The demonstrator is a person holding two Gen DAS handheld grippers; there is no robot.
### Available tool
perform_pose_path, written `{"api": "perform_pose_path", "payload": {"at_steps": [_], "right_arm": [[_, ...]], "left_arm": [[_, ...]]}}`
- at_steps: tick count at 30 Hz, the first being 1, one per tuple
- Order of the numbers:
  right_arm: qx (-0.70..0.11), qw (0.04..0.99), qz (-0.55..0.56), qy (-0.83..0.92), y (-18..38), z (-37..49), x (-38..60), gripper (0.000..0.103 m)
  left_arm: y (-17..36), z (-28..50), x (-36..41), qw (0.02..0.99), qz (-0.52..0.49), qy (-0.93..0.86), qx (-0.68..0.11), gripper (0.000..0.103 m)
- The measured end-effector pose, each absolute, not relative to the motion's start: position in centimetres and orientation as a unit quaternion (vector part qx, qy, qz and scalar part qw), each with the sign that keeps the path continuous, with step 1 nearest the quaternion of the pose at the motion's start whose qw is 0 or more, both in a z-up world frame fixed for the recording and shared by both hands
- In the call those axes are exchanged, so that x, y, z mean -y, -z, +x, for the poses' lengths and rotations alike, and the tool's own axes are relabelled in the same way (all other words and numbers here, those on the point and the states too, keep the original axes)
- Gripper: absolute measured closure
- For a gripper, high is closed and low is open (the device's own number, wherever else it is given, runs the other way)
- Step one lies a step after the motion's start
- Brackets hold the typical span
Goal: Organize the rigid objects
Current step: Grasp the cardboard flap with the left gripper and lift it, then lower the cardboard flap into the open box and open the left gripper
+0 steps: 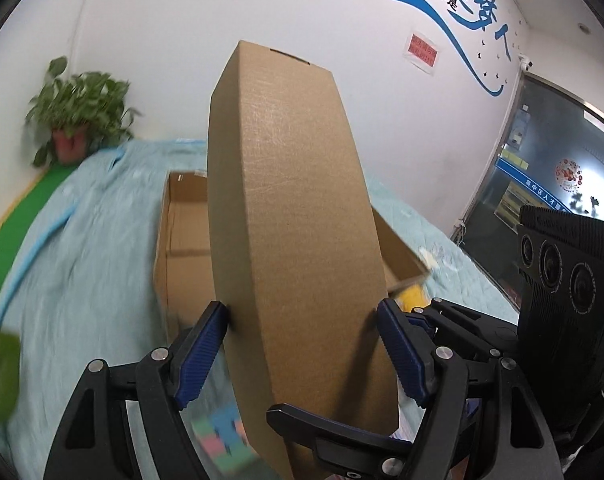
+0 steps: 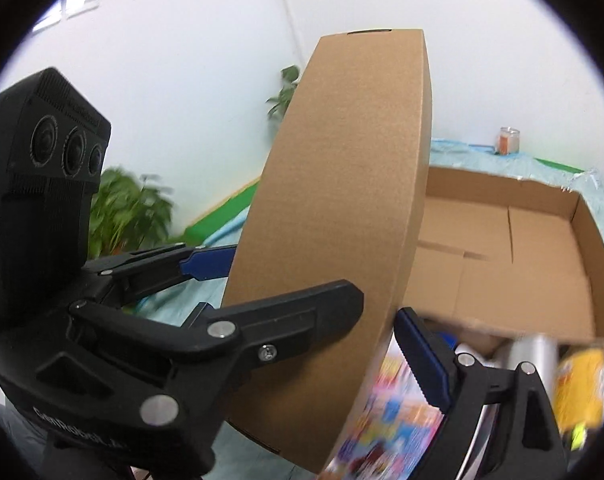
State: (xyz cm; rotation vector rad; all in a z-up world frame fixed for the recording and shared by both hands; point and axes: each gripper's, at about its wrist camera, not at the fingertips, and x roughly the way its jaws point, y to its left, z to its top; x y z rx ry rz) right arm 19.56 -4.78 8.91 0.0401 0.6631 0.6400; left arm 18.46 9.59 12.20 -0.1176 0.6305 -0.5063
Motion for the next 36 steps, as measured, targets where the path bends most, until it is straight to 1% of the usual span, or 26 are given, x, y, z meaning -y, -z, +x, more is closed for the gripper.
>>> {"api": "perform_pose_path", "payload": {"at_steps": [6,10,13,15,19,23,26,29,31,33,34,36], "right_arm": [[-0.317,0.899,0.013,-0.302,-11.2,25.9,4.6,0.012],[-0.34,0.887,0.015,-0.311,-11.2,31.0,3.9,0.012],[-0.367,0.875,0.019,-0.316,-9.8,33.8,4.0,0.012],[-0.387,0.866,0.029,-0.314,-8.2,35.1,3.6,0.012],[-0.423,0.852,0.048,-0.305,-5.2,36.7,2.8,0.012],[-0.449,0.84,0.056,-0.3,-2.3,37.8,2.6,0.013],[-0.468,0.832,0.059,-0.292,-1.0,38.8,2.5,0.013],[-0.488,0.819,0.07,-0.293,0.3,40.0,2.6,0.013],[-0.499,0.813,0.069,-0.291,0.8,40.1,2.6,0.012],[-0.517,0.803,0.065,-0.288,1.4,40.2,2.4,0.011],[-0.523,0.8,0.059,-0.287,1.5,40.0,2.4,0.011],[-0.533,0.794,0.043,-0.29,1.3,39.5,2.4,0.011]], "left_arm": [[-15.8,26.4,-9.5,0.918,-0.059,0.251,-0.303,0.029],[-16.3,32.9,-10.5,0.912,-0.07,0.237,-0.327,0.029],[-15.0,36.8,-11.2,0.904,-0.079,0.231,-0.351,0.029],[-13.1,39.1,-11.7,0.894,-0.091,0.229,-0.374,0.029],[-8.6,41.1,-12.4,0.877,-0.109,0.219,-0.413,0.029],[-5.4,42.9,-12.5,0.862,-0.13,0.213,-0.441,0.03],[-3.7,43.7,-12.6,0.856,-0.134,0.205,-0.456,0.034],[-2.6,44.2,-12.7,0.856,-0.116,0.176,-0.473,0.042],[-2.0,44.4,-12.9,0.855,-0.115,0.165,-0.479,0.055],[-1.4,44.0,-13.1,0.854,-0.116,0.162,-0.482,0.061],[-1.2,43.8,-13.2,0.854,-0.112,0.164,-0.481,0.063],[-0.8,43.0,-13.2,0.852,-0.109,0.171,-0.482,0.064]]}}
